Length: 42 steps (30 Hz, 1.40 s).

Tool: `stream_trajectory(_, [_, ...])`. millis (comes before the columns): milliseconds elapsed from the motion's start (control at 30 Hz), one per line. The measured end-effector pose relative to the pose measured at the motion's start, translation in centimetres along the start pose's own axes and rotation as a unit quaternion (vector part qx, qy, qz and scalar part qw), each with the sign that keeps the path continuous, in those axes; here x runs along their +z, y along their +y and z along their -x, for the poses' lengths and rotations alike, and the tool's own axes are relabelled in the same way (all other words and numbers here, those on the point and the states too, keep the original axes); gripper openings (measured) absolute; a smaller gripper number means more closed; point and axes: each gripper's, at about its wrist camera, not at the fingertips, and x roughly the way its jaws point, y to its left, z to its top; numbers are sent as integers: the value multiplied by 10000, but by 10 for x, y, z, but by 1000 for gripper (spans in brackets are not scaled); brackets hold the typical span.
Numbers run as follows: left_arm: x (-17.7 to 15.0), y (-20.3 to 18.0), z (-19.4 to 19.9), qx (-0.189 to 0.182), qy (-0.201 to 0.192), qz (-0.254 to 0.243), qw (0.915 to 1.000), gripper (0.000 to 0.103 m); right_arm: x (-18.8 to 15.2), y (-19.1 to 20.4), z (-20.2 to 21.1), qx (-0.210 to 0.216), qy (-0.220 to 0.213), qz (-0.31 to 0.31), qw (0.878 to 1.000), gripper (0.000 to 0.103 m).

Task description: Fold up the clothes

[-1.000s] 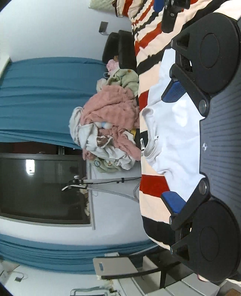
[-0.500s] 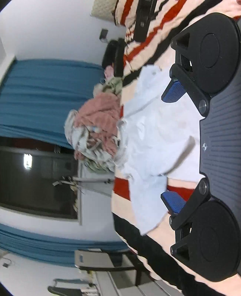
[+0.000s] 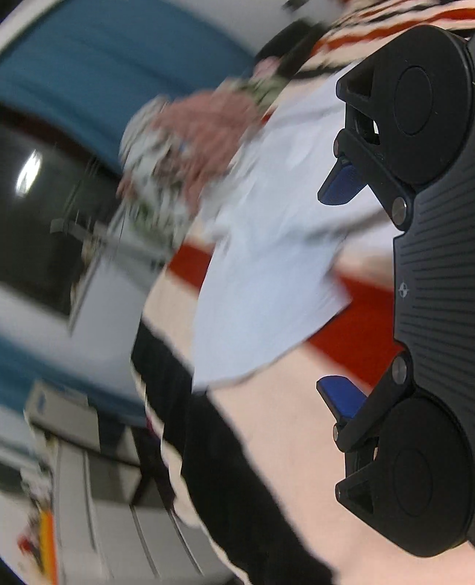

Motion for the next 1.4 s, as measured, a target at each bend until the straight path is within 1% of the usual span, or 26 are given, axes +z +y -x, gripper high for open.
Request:
stream_trajectory(67, [17, 16, -28, 115, -25, 241, 9996, 92, -5, -5, -14, -86, 60, -43, 9999, 92])
stream_trajectory(133, [33, 31, -56, 245, -32, 406, 9989, 79, -11, -9, -27, -198, 97, -80, 9997, 92])
stream_trajectory(200, [46, 40, -81, 263, -5, 411, 9988, 76, -19, -12, -42, -318, 178, -56, 9993, 92])
stream_trajectory(267, [56, 46, -104, 256, 107, 291, 9992, 72, -22, -14, -58, -326, 225, -56, 9992, 92])
stream_trajectory(300, [60, 47, -112, 266, 80, 182, 9994, 67, -23, -15, -65, -331, 249, -56, 9991, 92])
stream_trajectory(367, [71, 46, -125, 214, -22, -4, 9998, 51, -24, -16, -77, -379, 252, -58, 9989, 92])
stream_trajectory(400, [78, 46, -131, 181, -51, -75, 9998, 31, -24, -16, -81, -402, 248, -54, 9989, 92])
stream_trajectory(433, [84, 44, -139, 144, -34, -142, 9998, 6, -24, -15, -84, -431, 243, -56, 9988, 92])
stream_trajectory(467, [93, 41, -148, 112, 39, -253, 9996, 3, -25, -15, -87, -451, 220, -44, 9987, 92])
stream_trajectory(533, [116, 33, -165, 140, 170, -571, 9981, 3, -25, -13, -94, -523, 257, 54, 9983, 92])
stream_trajectory(633, [175, 13, -178, 398, -37, -1082, 9933, 2, -22, -14, -102, -638, 239, 181, 9975, 92])
stream_trajectory(667, [194, 6, -181, 524, -110, -1223, 9910, 2, -21, -14, -105, -682, 207, 188, 9973, 92])
stream_trajectory(733, [232, -12, -186, 942, -382, -1564, 9825, 2, -20, -14, -110, -768, 143, 203, 9967, 92])
stream_trajectory(800, [257, -22, -199, 1312, -566, -1698, 9751, 2, -19, -14, -116, -819, 150, 237, 9962, 92])
stream_trajectory(867, [265, -24, -221, 1612, -432, -1745, 9704, 3, -19, -16, -122, -847, 177, 245, 9959, 92])
stream_trajectory(900, [263, -23, -231, 1717, -317, -1718, 9695, 6, -19, -16, -124, -852, 202, 271, 9958, 92])
stream_trajectory(933, [258, -21, -238, 1746, -230, -1638, 9707, 15, -19, -16, -126, -850, 213, 304, 9957, 92])
stream_trajectory(967, [253, -18, -240, 1751, -193, -1576, 9717, 19, -20, -18, -127, -837, 206, 334, 9957, 92])
stream_trajectory(1033, [237, -16, -233, 1755, -21, -1639, 9707, 51, -21, -18, -127, -801, 206, 332, 9960, 92])
stream_trajectory(1100, [221, -15, -225, 1754, 179, -1733, 9690, 55, -21, -19, -128, -773, 210, 308, 9963, 92])
stream_trajectory(1133, [211, -16, -216, 1733, 247, -1767, 9686, 58, -21, -20, -128, -760, 214, 293, 9964, 92])
stream_trajectory(1167, [198, -17, -199, 1647, 309, -1745, 9703, 62, -20, -20, -127, -738, 197, 273, 9967, 92])
stream_trajectory(1200, [184, -17, -178, 1512, 382, -1660, 9737, 67, -20, -20, -126, -716, 181, 253, 9970, 92])
stream_trajectory(1233, [170, -17, -155, 1365, 458, -1556, 9773, 70, -19, -20, -124, -694, 154, 247, 9972, 92])
stream_trajectory(1333, [116, -3, -79, 1065, 705, -1274, 9836, 70, -16, -18, -115, -620, 59, 249, 9978, 92])
stream_trajectory(1400, [77, 6, -26, 852, 968, -1047, 9861, 70, -14, -17, -108, -577, -8, 270, 9980, 92])
